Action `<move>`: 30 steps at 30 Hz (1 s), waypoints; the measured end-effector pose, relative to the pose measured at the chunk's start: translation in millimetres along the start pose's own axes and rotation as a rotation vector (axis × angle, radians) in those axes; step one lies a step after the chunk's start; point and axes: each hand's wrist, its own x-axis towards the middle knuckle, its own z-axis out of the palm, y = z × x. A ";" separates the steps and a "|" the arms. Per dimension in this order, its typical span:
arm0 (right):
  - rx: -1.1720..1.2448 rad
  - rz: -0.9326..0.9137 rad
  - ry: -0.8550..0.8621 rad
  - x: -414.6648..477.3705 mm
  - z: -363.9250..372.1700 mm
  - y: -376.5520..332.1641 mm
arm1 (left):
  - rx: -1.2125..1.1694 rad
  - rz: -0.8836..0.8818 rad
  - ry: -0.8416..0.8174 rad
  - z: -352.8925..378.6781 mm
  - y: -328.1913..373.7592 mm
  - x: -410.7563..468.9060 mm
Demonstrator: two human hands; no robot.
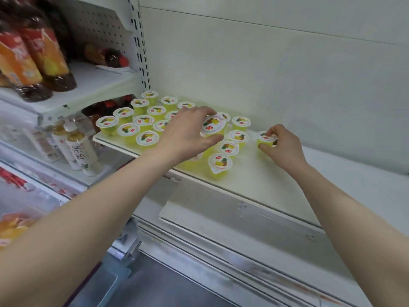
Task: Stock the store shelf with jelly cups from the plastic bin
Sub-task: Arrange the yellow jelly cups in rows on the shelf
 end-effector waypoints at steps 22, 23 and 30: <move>-0.207 -0.215 0.007 37.9 -34.4 22.2 | 0.016 0.101 -0.183 45.4 68.0 46.5; -0.252 -0.227 0.016 38.0 -38.2 23.9 | 0.046 0.114 -0.214 51.9 72.3 48.5; -0.413 -0.266 0.005 29.7 -44.6 29.3 | 0.188 0.175 -0.286 85.5 83.0 50.9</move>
